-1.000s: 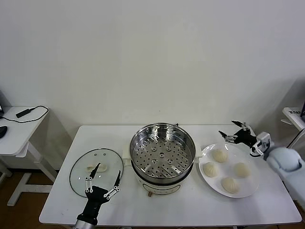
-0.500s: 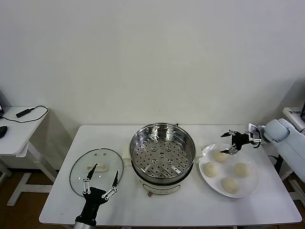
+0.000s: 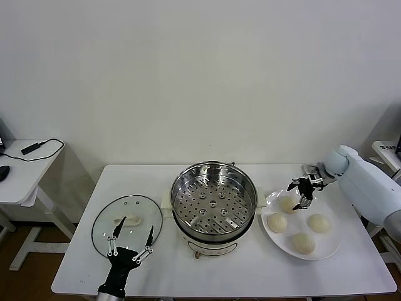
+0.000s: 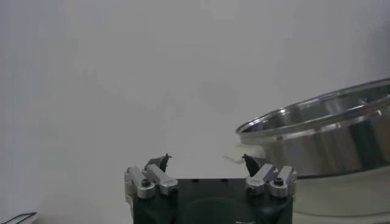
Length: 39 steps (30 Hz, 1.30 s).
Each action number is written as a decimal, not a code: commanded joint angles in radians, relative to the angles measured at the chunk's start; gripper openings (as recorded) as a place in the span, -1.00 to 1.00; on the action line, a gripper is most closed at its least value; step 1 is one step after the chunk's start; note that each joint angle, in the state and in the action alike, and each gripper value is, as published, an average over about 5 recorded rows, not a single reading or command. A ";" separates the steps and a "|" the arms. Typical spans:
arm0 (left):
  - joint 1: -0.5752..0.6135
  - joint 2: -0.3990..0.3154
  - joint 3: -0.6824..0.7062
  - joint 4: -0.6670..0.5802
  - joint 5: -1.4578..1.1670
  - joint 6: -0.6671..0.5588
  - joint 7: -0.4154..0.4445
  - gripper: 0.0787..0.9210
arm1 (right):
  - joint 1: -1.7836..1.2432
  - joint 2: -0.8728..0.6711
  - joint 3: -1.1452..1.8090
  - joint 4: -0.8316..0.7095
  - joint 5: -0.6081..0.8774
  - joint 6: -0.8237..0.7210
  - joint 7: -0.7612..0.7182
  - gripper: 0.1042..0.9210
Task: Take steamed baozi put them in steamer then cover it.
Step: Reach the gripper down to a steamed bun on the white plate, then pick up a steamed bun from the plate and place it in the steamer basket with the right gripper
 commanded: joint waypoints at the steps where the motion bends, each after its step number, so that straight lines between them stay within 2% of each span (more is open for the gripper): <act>1: -0.002 -0.001 0.001 0.011 0.001 0.001 -0.001 0.77 | 0.025 0.048 -0.028 -0.055 -0.060 0.007 -0.029 0.76; 6: -0.003 -0.002 0.005 0.017 0.003 -0.001 -0.002 0.77 | 0.010 0.047 -0.022 -0.055 -0.060 0.008 -0.019 0.75; 15: -0.007 -0.003 0.007 0.021 0.006 -0.004 -0.006 0.77 | 0.007 0.006 -0.037 0.004 -0.028 0.006 0.013 0.54; 23: -0.014 0.004 0.012 0.012 0.007 0.000 -0.009 0.77 | 0.138 -0.115 -0.153 0.249 0.083 0.015 0.004 0.48; 30: -0.014 0.009 0.024 -0.002 0.007 0.001 -0.013 0.77 | 0.467 -0.105 -0.377 0.455 0.143 0.227 0.002 0.45; 39: -0.013 0.020 0.035 -0.006 0.006 -0.006 -0.018 0.77 | 0.707 0.118 -0.563 0.611 0.137 0.436 0.036 0.45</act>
